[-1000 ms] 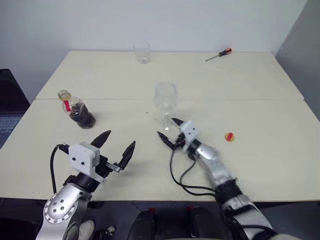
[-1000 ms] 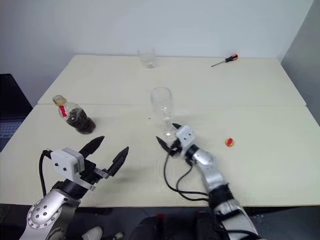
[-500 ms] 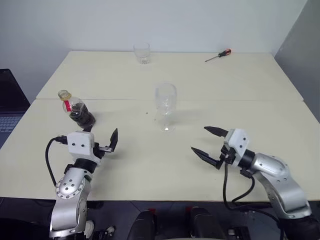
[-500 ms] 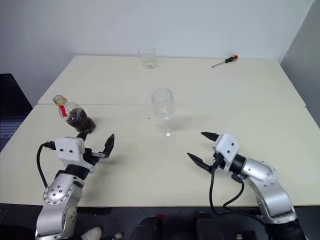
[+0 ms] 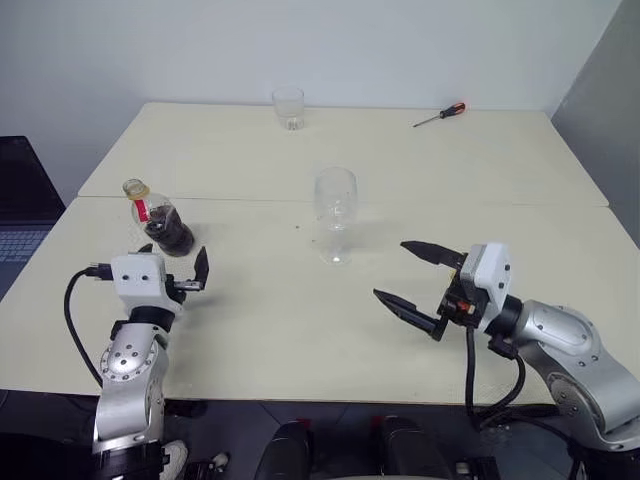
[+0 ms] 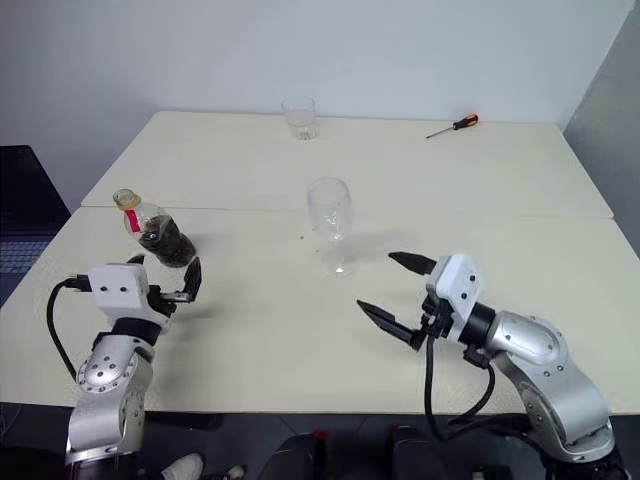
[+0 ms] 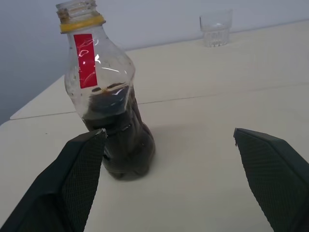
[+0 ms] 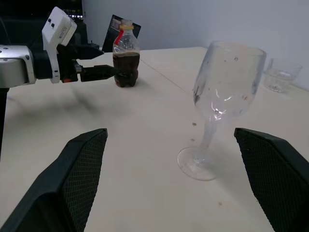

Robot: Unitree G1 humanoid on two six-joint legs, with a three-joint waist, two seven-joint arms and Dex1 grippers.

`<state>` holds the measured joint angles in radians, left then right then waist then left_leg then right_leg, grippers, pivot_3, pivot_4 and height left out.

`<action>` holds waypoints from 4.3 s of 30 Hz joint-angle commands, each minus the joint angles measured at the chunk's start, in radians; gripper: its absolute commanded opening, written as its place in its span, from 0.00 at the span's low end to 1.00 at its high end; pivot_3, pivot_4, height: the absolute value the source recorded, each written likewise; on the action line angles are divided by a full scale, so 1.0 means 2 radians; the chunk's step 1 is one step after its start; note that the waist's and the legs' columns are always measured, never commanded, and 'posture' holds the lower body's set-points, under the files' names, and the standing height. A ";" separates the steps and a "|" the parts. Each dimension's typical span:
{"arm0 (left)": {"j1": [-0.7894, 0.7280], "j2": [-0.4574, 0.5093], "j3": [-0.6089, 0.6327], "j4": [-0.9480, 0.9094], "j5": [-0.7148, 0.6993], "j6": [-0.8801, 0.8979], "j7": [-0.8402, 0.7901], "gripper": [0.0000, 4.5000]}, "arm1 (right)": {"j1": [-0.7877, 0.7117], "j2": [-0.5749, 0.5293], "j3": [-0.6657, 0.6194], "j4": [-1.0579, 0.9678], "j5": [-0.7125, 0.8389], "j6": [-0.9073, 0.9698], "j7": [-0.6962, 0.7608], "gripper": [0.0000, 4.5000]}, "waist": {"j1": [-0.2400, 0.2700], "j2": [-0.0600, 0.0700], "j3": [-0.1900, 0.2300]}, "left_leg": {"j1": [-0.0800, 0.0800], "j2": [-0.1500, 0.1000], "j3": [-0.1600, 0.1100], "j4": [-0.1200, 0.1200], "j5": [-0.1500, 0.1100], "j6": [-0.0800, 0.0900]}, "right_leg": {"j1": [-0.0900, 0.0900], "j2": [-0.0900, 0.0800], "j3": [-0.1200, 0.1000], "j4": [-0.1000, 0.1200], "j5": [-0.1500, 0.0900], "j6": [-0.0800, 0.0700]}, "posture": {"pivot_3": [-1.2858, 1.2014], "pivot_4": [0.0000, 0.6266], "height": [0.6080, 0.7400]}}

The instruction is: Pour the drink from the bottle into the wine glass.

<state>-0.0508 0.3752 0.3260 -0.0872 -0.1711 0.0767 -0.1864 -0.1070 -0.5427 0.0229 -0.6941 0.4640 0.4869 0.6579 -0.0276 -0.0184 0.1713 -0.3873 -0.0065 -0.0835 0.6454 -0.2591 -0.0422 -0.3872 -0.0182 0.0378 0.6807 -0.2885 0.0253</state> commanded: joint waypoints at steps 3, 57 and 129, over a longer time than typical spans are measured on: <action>-0.024 0.027 0.026 0.036 0.002 -0.031 -0.002 1.00 | -0.012 0.004 0.002 -0.030 0.020 0.024 -0.021 1.00 | 0.000 0.000 0.000 | 0.000 0.000 0.000 0.000 0.000 0.000 | 0.000 0.000 0.000 0.000 0.000 0.000 | 0.52 0.24 1.00; -0.320 0.113 -0.001 0.558 0.015 -0.260 -0.090 0.36 | -0.044 0.010 0.002 -0.029 0.052 0.074 -0.066 1.00 | -0.001 -0.004 0.001 | 0.000 0.000 0.000 0.000 0.000 0.000 | 0.000 0.000 -0.001 0.000 0.000 0.000 | 0.52 0.24 1.00; -0.665 0.132 -0.308 0.670 0.325 -0.487 -0.167 0.25 | -0.109 0.042 0.005 0.025 0.033 0.043 -0.070 1.00 | -0.002 -0.007 0.002 | -0.007 -0.001 0.002 0.002 0.000 0.000 | -0.009 0.002 0.000 0.005 0.000 0.000 | 0.52 0.24 1.00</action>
<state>-1.3325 0.6195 -0.2963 1.2668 0.4803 -0.8772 -0.5510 -0.3055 -0.4617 0.0418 -0.6211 0.5298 0.5956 0.5199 -0.0324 -0.0328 0.1755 -0.4015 -0.0087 -0.0792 0.6496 -0.2588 -0.0419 -0.4051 -0.0152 0.0376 0.6901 -0.2881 0.0257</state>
